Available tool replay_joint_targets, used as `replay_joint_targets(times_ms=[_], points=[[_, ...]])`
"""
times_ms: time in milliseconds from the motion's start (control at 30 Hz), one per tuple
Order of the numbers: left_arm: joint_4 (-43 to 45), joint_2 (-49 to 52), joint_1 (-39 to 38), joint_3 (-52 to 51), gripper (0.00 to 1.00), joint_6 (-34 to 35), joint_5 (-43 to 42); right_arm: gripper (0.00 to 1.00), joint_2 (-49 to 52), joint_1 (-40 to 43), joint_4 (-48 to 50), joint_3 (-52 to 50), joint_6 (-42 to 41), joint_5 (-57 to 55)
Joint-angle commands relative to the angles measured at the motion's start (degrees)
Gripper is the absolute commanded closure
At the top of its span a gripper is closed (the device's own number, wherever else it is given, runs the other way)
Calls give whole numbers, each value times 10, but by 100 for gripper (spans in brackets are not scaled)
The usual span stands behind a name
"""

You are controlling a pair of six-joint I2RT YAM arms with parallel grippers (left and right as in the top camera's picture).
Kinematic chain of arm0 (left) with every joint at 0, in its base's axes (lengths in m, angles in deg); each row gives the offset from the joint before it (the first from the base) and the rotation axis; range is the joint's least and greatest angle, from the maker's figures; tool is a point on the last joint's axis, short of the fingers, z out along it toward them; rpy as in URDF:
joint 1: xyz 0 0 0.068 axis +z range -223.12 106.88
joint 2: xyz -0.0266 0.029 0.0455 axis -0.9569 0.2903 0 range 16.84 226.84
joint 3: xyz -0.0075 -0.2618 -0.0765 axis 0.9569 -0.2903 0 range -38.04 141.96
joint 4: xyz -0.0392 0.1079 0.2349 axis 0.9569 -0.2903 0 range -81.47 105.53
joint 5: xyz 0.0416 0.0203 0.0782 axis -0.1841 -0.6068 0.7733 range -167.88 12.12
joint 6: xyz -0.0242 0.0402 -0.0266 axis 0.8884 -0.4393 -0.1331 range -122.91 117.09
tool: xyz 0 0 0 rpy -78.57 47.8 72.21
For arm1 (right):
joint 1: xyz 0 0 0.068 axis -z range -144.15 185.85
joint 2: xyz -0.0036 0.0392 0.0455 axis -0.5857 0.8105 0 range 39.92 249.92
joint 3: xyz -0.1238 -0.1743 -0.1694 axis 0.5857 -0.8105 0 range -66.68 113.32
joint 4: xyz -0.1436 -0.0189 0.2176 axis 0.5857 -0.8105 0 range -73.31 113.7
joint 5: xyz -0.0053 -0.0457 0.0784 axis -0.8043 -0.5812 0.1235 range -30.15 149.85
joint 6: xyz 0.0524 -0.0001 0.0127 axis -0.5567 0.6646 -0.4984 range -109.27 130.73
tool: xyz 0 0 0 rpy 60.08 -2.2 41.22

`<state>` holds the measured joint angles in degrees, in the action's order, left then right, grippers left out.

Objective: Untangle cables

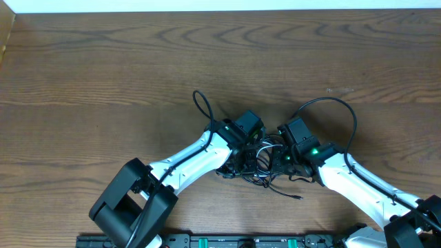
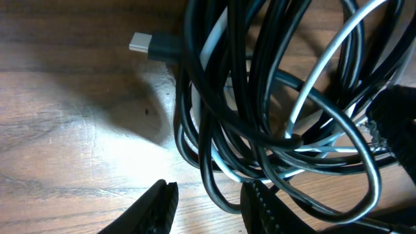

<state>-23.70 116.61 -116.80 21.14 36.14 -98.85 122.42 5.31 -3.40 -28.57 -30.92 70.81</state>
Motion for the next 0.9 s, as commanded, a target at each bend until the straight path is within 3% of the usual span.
replay_joint_targets(times_ms=[0, 267, 433, 633, 733, 867], points=[[2, 2, -1, -14, 63, 7, 12, 99, 3, 1, 1, -3, -1, 2], [42, 2, -1, -57, 63, 18, 13, 99, 3, 1, 1, -3, -1, 2], [46, 2, -1, -64, 81, 20, 49, 99, 3, 1, 0, -3, -1, 2], [43, 2, -1, -64, 81, 20, 73, 99, 3, 1, -2, -3, 0, 1], [33, 2, 0, -64, 92, 20, 92, 99, 3, 1, 1, -3, -1, 2], [10, 2, 18, -64, 92, 20, 109, 99, 1, 6, 26, -3, 7, 40]])
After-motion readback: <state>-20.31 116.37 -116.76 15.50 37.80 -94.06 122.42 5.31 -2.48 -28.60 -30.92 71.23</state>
